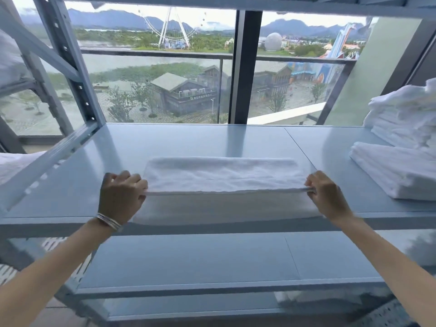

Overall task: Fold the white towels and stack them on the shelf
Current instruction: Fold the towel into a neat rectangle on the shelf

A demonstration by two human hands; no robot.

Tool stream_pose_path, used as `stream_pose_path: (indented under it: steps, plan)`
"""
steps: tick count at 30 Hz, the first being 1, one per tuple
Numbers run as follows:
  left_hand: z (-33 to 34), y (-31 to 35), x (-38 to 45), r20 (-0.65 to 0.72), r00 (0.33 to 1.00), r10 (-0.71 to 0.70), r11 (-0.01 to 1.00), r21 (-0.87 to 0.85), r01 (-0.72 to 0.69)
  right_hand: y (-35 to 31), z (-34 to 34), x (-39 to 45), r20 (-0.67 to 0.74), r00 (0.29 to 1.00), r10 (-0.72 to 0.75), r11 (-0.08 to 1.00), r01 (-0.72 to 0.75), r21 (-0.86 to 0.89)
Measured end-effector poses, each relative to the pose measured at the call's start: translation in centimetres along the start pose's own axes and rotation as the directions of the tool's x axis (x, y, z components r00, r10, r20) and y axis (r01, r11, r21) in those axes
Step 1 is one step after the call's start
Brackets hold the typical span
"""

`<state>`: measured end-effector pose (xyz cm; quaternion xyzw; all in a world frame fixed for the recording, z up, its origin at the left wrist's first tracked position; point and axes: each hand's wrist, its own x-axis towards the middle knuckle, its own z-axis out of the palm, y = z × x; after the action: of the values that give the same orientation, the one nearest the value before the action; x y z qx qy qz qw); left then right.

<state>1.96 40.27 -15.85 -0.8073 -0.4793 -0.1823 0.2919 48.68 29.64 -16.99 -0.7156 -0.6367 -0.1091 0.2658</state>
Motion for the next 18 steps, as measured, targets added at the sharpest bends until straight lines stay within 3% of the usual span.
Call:
stream_pose_path:
  steps: [2,3,7,9,10,12,14,16,18]
  plan:
    - [1.5,1.4,-2.9,0.183,0.981,0.069,0.997,-0.051,-0.060,0.7,1.5,-1.9,0.233,0.969,0.078,0.996,-0.066,-0.060]
    - [2.2,1.8,-3.6,0.252,0.964,0.089,0.993,-0.101,-0.066,1.0,2.1,-2.6,0.282,0.954,0.101,0.994,-0.083,-0.075]
    - [1.9,1.9,-2.7,0.295,0.946,0.137,0.987,-0.117,-0.107,1.1,1.8,-3.1,0.252,0.960,0.122,0.981,-0.077,-0.178]
    - [0.4,2.1,-1.8,0.403,0.907,0.124,0.992,-0.077,-0.102,1.3,1.5,-3.2,0.226,0.963,0.148,0.971,-0.099,-0.216]
    - [-0.1,2.2,-1.2,0.484,0.868,0.109,0.994,-0.055,-0.094,1.3,1.4,-3.1,0.234,0.960,0.154,0.968,-0.099,-0.230]
    - [-0.8,2.2,0.1,0.709,0.699,0.093,0.993,-0.018,-0.114,0.6,1.3,-2.8,0.330,0.934,0.139,0.945,-0.025,-0.327]
    - [-0.9,2.6,2.0,0.806,0.587,0.081,0.995,-0.031,-0.095,-1.4,1.4,-2.1,0.462,0.875,0.142,0.943,0.022,-0.333]
    - [0.0,3.9,4.1,0.807,0.580,0.116,0.993,-0.098,-0.062,-4.6,2.2,-1.2,0.496,0.866,0.062,0.989,0.013,-0.146]
    - [1.7,6.3,6.0,0.727,0.660,0.188,0.964,-0.266,0.019,-7.6,3.8,-0.2,0.491,0.871,0.025,0.999,-0.041,0.022]
